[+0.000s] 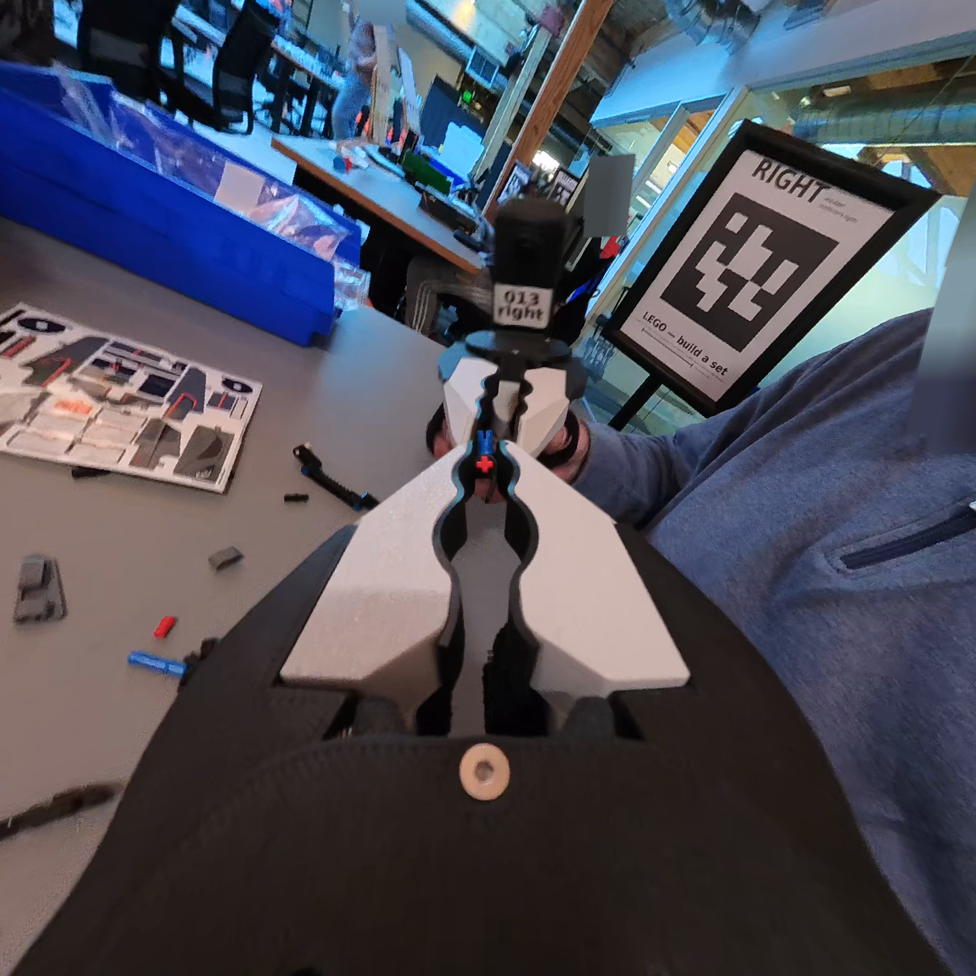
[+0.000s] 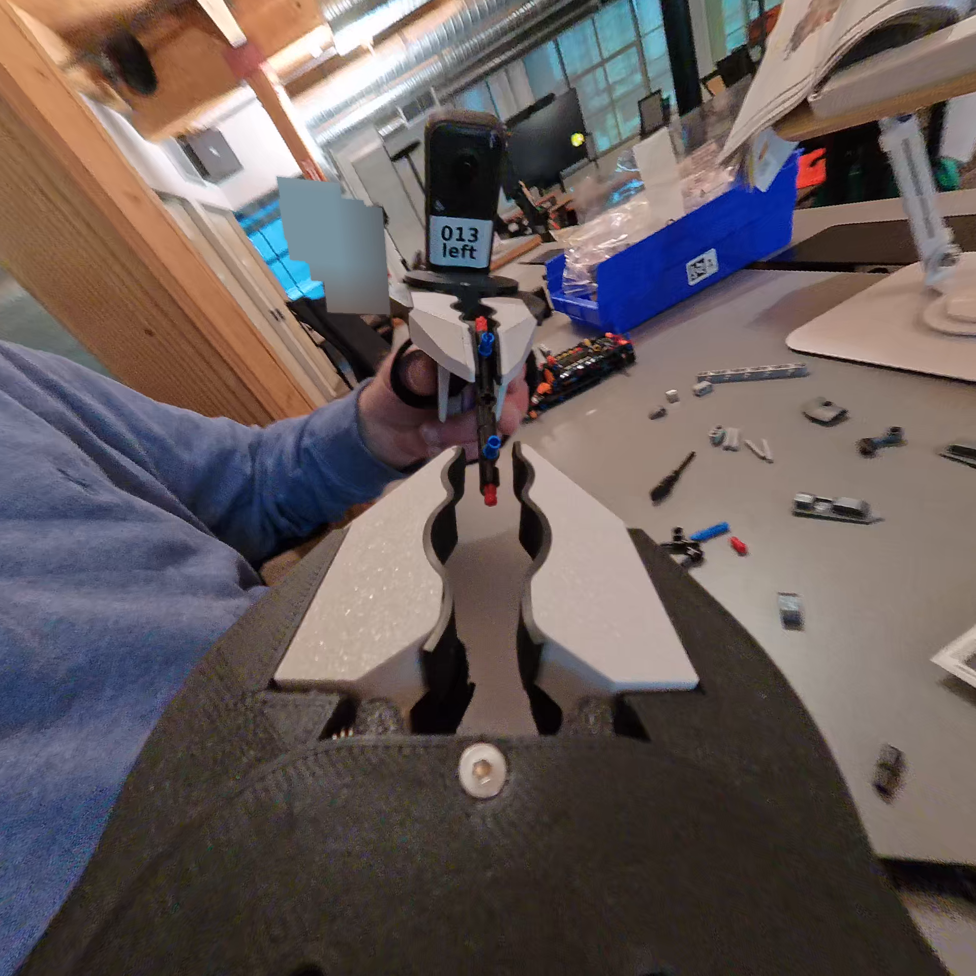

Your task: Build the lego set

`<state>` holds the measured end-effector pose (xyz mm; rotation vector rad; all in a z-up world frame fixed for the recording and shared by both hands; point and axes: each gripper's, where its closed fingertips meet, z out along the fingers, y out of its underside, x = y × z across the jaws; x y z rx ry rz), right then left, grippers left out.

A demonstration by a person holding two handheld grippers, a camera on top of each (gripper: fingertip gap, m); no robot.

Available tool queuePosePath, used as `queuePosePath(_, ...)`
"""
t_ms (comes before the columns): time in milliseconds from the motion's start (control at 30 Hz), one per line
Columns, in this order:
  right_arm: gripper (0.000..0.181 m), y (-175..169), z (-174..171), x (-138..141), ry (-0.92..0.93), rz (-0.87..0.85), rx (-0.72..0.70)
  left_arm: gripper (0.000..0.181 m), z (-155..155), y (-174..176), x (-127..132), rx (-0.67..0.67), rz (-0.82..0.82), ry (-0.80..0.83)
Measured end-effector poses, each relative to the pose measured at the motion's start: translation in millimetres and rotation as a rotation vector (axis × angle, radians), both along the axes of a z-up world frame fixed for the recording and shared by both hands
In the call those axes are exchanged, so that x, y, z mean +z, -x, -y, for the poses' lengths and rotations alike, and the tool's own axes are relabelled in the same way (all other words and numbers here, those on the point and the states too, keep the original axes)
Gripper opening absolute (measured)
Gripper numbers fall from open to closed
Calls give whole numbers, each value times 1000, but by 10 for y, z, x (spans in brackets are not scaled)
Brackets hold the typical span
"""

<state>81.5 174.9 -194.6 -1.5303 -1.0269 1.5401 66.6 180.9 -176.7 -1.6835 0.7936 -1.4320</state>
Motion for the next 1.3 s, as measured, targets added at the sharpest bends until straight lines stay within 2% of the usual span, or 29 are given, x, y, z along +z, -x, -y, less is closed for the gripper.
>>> queuePosePath(100,15,-77,-18,-51,-86,72,-29,5,124,56,-245,-59,-111,104)
queuePosePath(233,11,-173,19,-125,-122,115,-26,5,314,214,-838,-64,-404,158)
queuePosePath(367,9,-221,21,-207,-105,119,-24,5,442,276,-1204,-63,-472,224)
queuePosePath(467,11,-232,17,-292,-121,161,-30,8,468,290,-1349,-58,-466,253)
queuePosePath(600,12,-231,29,-336,-155,203,-32,20,352,389,-1493,17,-521,230)
queuePosePath(700,12,-249,10,-317,-164,201,-40,34,275,456,-1466,62,-540,192)
queuePosePath(767,12,-269,-7,-305,-171,197,-49,41,159,560,-1373,124,-559,147)
queuePosePath(833,11,-287,-22,-293,-177,189,-57,41,-83,746,-1204,236,-598,58)
queuePosePath(933,11,-298,-23,-287,-180,179,-58,40,-566,1108,-998,397,-707,-55)
queuePosePath(967,11,-297,-19,-285,-181,176,-56,40,-755,1259,-1001,453,-770,-67)
queuePosePath(1033,11,-293,0,-279,-189,173,-53,39,-1100,1500,-1064,536,-865,-48)
queuePosePath(1167,10,-324,26,-264,-218,180,-60,37,-1638,2012,-1393,673,-1118,-17)
queuePosePath(1267,10,-364,31,-254,-233,181,-66,36,-1758,2107,-1679,633,-1198,57)
queuePosePath(1300,10,-374,29,-252,-237,181,-67,32,-1817,2075,-1654,635,-1165,35)
